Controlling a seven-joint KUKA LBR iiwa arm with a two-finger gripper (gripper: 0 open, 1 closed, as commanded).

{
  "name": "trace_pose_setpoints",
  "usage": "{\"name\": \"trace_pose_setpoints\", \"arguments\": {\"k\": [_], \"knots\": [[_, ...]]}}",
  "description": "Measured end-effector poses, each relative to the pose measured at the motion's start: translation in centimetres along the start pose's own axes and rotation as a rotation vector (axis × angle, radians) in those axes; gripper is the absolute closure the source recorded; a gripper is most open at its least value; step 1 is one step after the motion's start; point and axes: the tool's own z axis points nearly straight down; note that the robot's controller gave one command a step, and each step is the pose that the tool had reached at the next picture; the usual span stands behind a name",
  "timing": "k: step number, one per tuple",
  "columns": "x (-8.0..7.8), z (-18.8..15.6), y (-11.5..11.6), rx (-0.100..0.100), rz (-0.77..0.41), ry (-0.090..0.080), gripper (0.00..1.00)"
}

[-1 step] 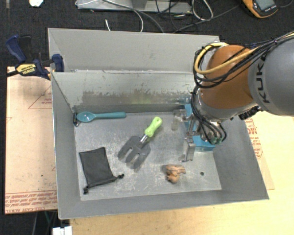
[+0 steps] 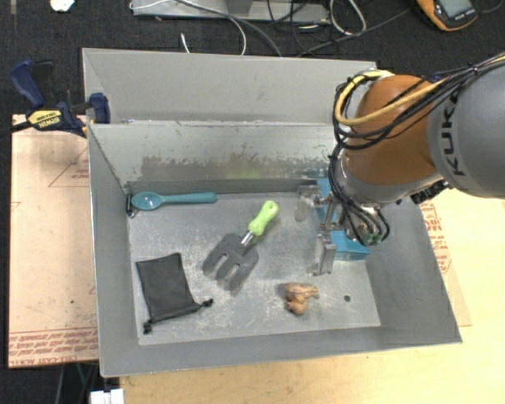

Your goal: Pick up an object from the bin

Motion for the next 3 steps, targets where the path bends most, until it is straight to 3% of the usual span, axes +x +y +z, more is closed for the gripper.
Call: {"name": "trace_pose_setpoints", "arguments": {"k": [2, 3], "knots": [[5.8, 9.7, -1.8, 0.000, -0.075, -0.014, 0.00], [7.7, 9.5, 0.1, -0.001, -0.115, -0.015, 1.00]]}}
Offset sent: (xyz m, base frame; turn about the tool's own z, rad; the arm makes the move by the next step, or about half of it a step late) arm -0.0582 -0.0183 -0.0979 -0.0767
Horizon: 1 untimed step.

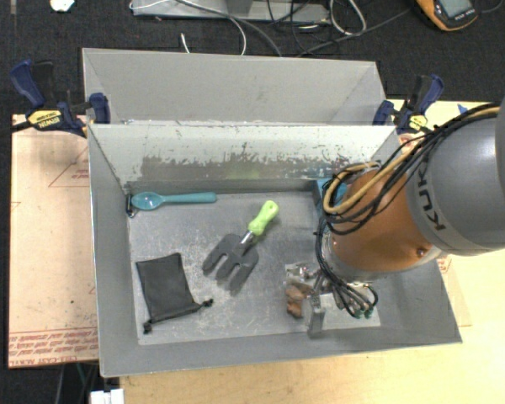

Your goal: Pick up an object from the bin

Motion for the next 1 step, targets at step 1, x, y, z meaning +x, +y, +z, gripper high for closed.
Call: {"name": "trace_pose_setpoints", "arguments": {"k": [1], "knots": [[0.00, -0.01, -0.02, 0.000, 0.000, -0.001, 1.00]]}}
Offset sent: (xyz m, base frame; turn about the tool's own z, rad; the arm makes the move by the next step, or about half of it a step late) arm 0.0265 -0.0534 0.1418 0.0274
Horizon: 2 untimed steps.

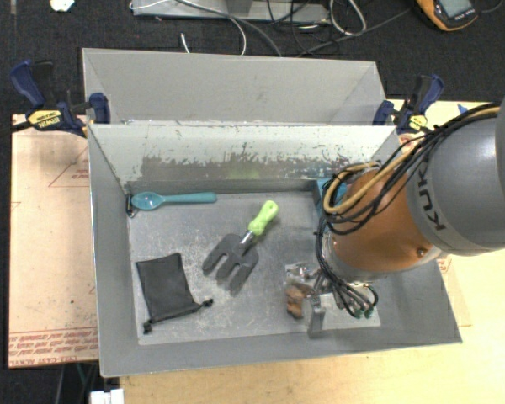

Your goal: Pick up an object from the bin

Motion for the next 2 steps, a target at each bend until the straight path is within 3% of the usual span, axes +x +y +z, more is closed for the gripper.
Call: {"name": "trace_pose_setpoints", "arguments": {"k": [1, 2], "knots": [[-1.1, -7.9, -3.1, -0.003, 0.018, 0.009, 1.00], [-0.7, -15.3, -6.3, -0.005, 0.101, 0.017, 1.00]]}}
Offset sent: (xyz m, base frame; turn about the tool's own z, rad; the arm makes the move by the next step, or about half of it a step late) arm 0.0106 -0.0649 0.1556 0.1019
